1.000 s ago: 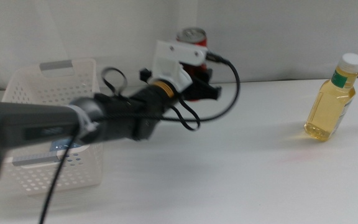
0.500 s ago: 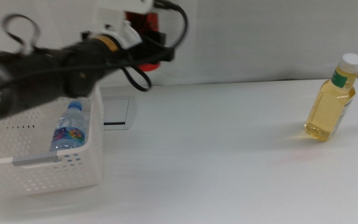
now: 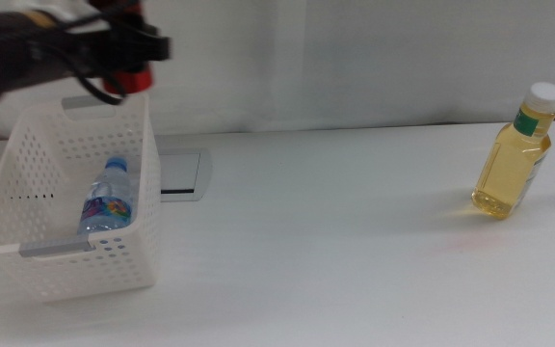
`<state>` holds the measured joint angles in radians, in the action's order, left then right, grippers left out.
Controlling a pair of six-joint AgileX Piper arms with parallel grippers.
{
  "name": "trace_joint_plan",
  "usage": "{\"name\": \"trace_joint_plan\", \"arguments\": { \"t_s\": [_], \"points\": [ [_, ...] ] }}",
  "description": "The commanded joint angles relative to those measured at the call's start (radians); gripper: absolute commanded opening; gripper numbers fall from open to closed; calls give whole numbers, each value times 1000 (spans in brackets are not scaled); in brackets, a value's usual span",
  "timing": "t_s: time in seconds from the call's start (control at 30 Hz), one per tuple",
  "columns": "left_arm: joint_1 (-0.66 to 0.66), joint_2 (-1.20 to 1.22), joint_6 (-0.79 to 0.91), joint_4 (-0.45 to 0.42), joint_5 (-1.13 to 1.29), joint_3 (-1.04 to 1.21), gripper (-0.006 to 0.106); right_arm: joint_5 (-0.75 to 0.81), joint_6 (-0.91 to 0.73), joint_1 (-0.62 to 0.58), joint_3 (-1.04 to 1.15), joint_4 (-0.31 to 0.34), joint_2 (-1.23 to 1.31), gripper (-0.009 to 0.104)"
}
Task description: Use arms to grab the bottles and put them into the dustbin to the left of the table.
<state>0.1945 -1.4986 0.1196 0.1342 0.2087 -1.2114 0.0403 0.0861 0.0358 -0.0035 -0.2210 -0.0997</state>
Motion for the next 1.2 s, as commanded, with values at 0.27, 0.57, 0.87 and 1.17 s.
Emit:
{"name": "trace_joint_plan", "arguments": {
  "t_s": [0.27, 0.57, 0.87, 1.17],
  "points": [
    [-149, 123, -177, -112, 236, -3, -3, 3, -7, 4, 38, 8, 5, 103],
    [-154, 119, -490, -376, 484, -3, -3, 3, -7, 4, 38, 8, 5, 103],
    [-154, -16, -506, -329, 498, -2, -3, 3, -7, 4, 38, 8, 5, 103],
    [-154, -177, -468, -274, 427, -2, -3, 3, -7, 4, 38, 8, 5, 103]
  ]
}}
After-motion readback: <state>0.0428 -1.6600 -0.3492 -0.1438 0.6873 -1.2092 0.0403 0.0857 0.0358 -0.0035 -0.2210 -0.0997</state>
